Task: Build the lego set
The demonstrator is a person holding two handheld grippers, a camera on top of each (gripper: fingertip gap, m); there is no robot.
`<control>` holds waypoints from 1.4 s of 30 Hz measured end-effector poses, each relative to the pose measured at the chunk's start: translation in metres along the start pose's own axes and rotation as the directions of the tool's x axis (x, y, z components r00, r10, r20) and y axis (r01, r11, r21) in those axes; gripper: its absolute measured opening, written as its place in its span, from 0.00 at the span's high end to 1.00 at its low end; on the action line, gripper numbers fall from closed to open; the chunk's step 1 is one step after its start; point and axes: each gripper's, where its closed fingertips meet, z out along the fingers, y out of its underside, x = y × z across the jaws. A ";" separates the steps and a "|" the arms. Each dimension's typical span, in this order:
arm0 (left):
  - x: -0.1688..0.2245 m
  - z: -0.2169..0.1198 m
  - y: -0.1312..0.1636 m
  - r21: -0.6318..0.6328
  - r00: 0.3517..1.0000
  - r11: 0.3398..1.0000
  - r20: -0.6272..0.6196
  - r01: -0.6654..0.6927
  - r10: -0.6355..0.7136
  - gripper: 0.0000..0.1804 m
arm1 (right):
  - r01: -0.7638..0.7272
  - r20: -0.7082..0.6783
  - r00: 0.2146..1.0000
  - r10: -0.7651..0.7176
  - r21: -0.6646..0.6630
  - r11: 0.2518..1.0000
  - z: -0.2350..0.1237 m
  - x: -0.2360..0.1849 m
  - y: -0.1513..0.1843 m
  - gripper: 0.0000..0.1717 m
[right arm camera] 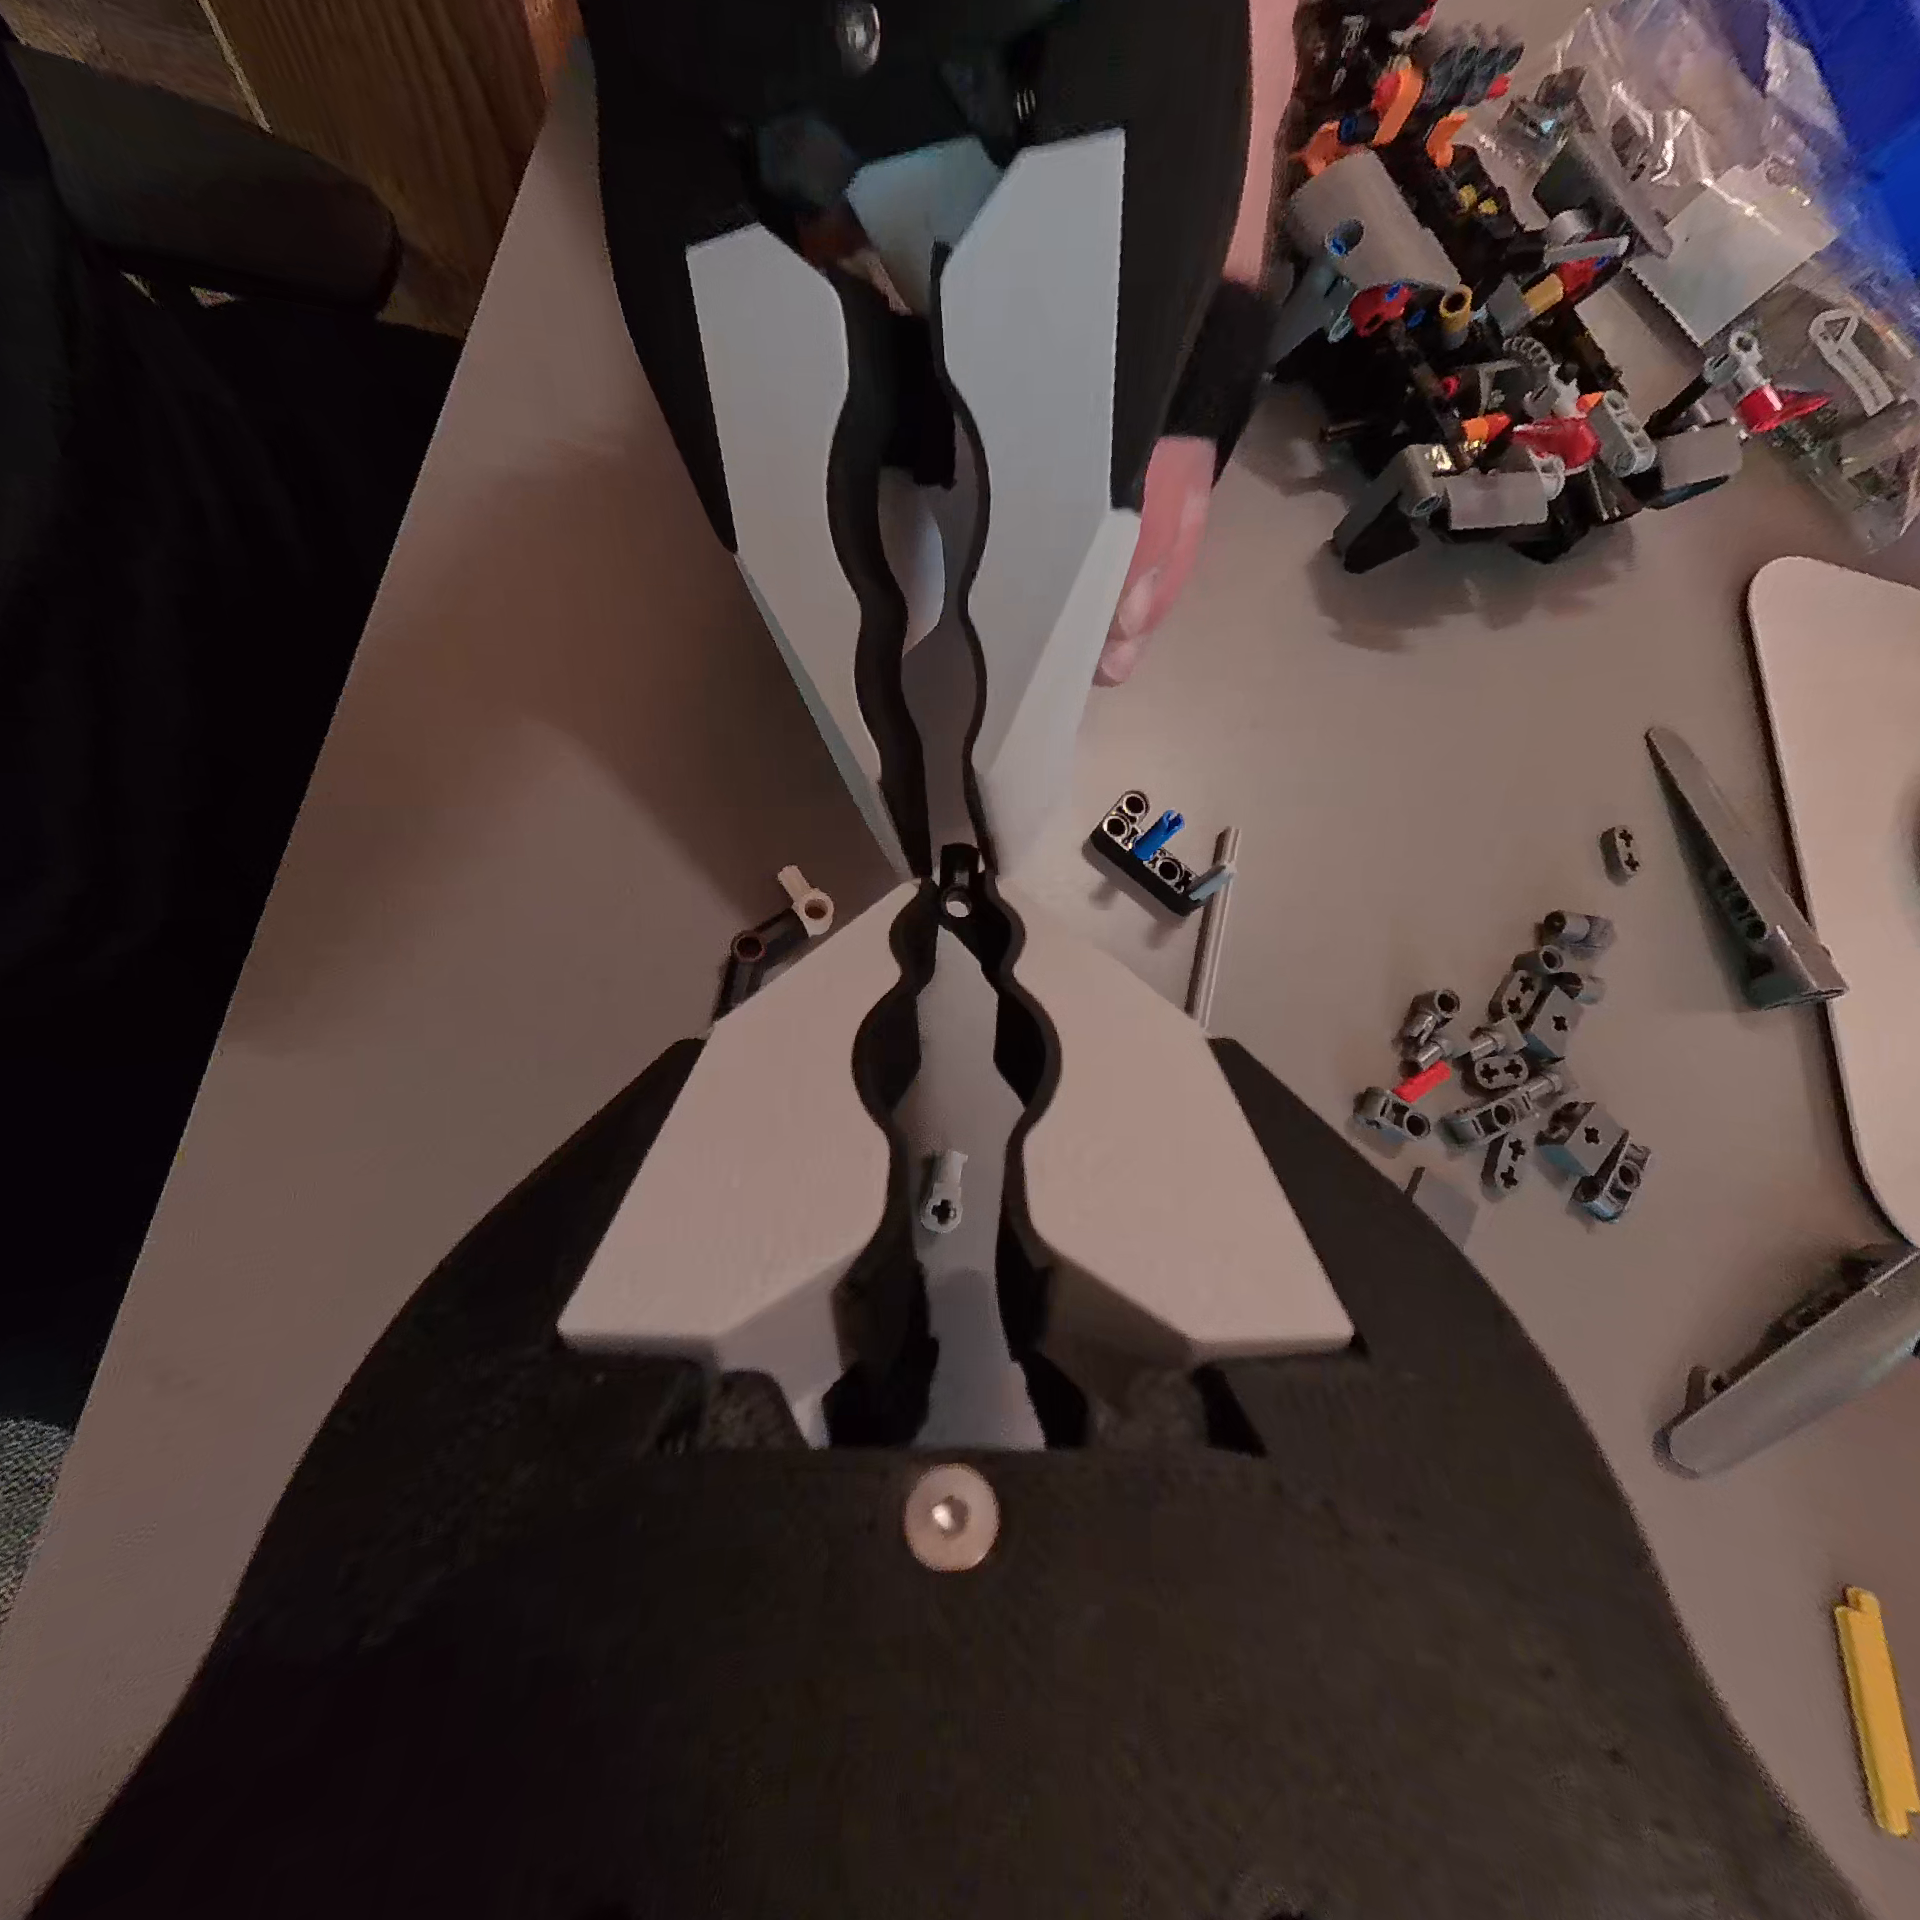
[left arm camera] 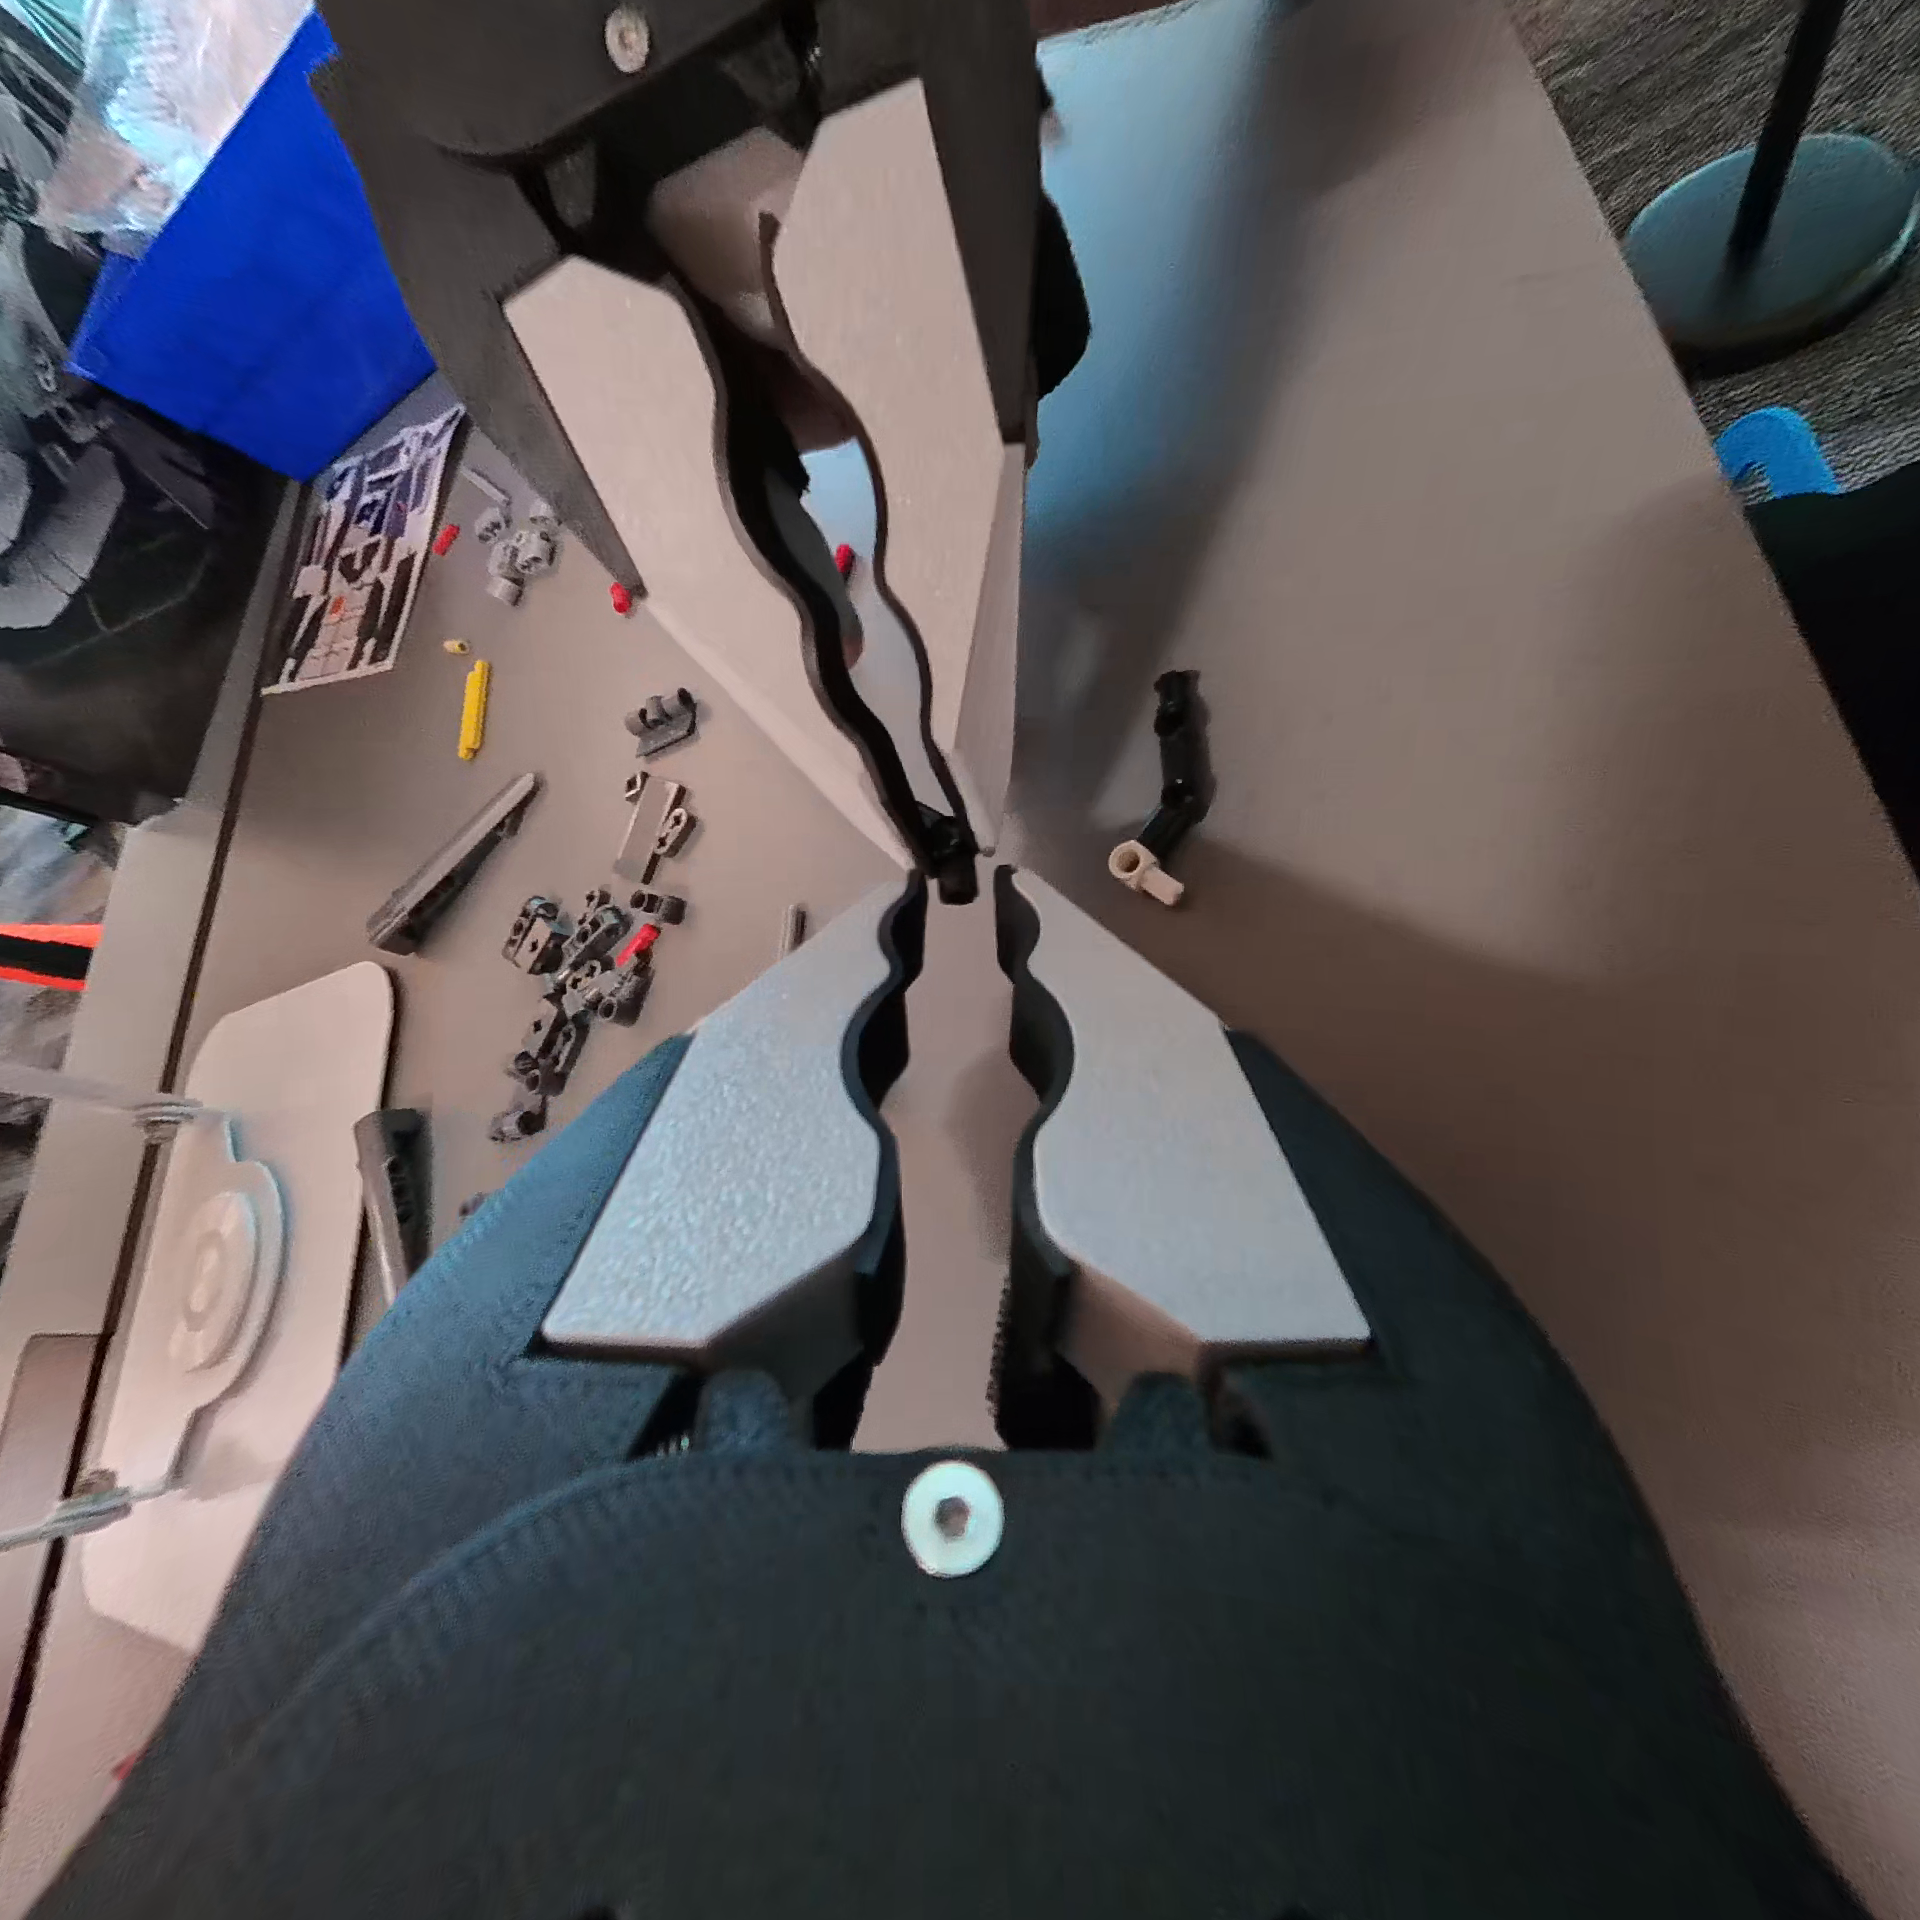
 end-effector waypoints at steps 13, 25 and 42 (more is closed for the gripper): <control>0.003 -0.001 0.000 0.003 0.998 1.000 -0.056 0.031 -0.030 0.97 | -0.014 0.036 0.999 0.014 0.011 1.000 0.000 -0.007 -0.003 0.88; 0.034 -0.019 0.010 -0.134 0.994 0.989 -0.080 0.066 -0.077 0.97 | 0.027 0.061 0.998 -0.022 -0.073 0.997 -0.003 -0.031 -0.003 0.81; 0.044 -0.019 0.018 -0.157 0.986 0.974 -0.019 0.161 -0.166 0.93 | -0.028 0.056 0.998 0.033 -0.100 0.995 0.006 -0.040 0.017 0.84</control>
